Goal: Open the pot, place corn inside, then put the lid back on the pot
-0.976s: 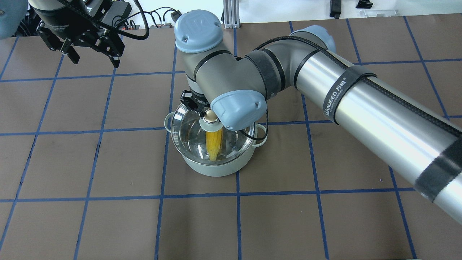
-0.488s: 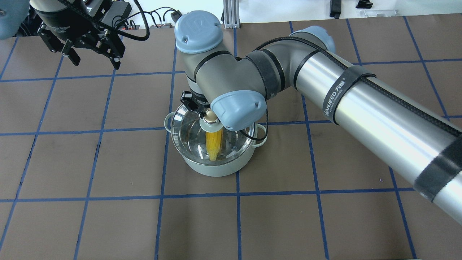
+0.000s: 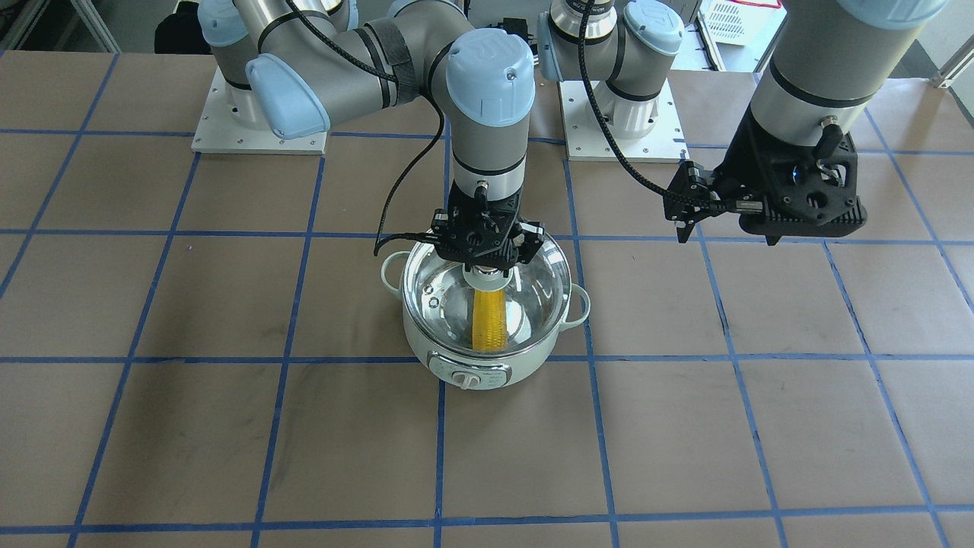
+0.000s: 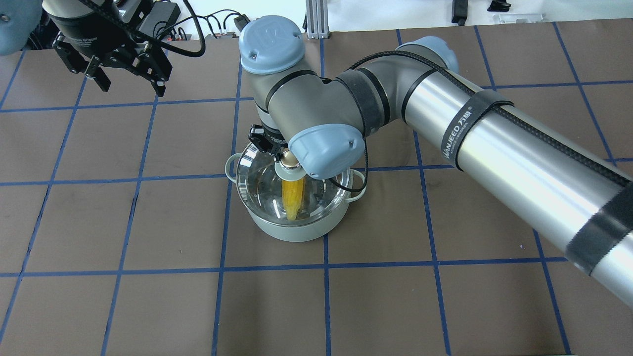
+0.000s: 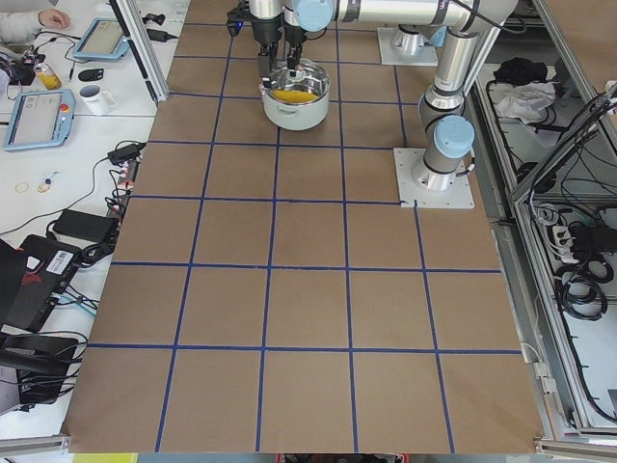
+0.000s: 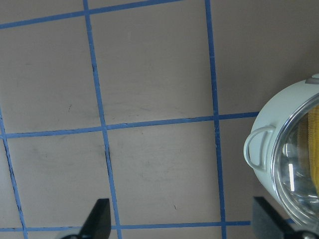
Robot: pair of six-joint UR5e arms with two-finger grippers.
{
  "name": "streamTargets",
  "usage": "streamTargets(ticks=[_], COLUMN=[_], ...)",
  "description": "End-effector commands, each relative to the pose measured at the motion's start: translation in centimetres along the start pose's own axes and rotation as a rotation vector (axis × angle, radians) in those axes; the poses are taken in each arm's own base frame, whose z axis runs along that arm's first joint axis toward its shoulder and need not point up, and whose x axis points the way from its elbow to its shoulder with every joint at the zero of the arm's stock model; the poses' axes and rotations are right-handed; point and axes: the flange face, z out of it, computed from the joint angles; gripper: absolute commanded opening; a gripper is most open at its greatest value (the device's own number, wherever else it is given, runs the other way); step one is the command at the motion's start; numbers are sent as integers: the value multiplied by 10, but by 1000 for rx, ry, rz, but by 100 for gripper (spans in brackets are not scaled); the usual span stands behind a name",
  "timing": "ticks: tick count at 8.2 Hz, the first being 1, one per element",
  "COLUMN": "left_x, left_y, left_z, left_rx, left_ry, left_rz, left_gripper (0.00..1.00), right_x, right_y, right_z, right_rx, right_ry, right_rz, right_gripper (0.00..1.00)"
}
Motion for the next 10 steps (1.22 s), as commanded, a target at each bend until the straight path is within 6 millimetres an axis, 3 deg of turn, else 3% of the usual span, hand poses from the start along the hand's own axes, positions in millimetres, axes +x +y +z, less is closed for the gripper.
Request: streamTargets(ticks=[1,2,3,4,5,7,8,10], left_x=[0,0,0,0,1,1,1,1], left_y=[1,1,1,1,1,1,1,2], left_z=[2,1,2,2,2,3,5,5], left_rx=[-4,-3,-5,-4,-6,-7,-10,-10], left_ry=[2,0,0,2,2,2,3,4], left_rz=[2,0,1,1,2,2,3,3], left_gripper=[100,100,100,100,100,100,100,100], right_x=[0,0,0,0,5,27,51,123], right_y=[0,-1,-1,-3,-9,-18,-29,-38], right_z=[2,2,2,-5,-11,-50,-75,-132], right_rx=[-1,1,2,23,32,77,97,81], right_ry=[1,3,2,-15,-24,-53,-60,-26], right_rz=[1,6,6,10,10,30,36,26], right_gripper=[16,34,81,100,100,100,100,100])
